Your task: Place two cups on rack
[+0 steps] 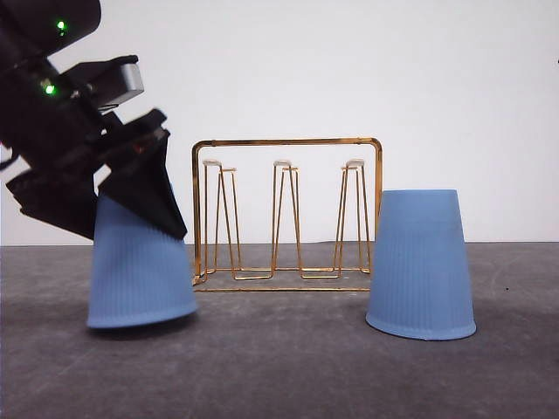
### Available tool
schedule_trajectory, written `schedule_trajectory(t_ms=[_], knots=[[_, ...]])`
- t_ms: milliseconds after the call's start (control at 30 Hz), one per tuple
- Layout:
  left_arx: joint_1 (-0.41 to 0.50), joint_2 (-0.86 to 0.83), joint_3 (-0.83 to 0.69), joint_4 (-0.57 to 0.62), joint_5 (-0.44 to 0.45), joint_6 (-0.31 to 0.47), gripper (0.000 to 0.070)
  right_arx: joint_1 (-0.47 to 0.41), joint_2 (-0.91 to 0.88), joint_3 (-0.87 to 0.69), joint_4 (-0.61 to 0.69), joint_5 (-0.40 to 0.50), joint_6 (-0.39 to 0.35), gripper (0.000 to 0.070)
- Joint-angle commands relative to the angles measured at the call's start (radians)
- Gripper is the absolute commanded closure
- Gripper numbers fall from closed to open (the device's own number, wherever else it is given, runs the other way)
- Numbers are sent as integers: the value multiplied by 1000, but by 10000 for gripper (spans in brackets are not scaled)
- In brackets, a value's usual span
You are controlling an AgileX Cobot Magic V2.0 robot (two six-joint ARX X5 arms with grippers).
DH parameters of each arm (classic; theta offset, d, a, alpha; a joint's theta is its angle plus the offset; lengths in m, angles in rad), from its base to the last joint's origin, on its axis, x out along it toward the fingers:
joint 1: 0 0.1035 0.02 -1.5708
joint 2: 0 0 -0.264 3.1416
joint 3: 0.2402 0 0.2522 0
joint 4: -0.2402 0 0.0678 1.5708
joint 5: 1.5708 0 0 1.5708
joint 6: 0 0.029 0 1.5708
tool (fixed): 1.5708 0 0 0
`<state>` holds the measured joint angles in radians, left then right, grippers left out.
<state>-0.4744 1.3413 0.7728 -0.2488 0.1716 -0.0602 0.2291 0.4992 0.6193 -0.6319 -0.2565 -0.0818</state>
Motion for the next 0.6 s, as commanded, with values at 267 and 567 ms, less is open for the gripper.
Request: schedule_trajectory(t_ms=[267,567], knots=[[-6,-2,309,-303,-6,-25,318,5,2,10,10,3,-4,272],[-5,2,504,-303,-144,-23,317,5,2,10,10,3,-4,272]])
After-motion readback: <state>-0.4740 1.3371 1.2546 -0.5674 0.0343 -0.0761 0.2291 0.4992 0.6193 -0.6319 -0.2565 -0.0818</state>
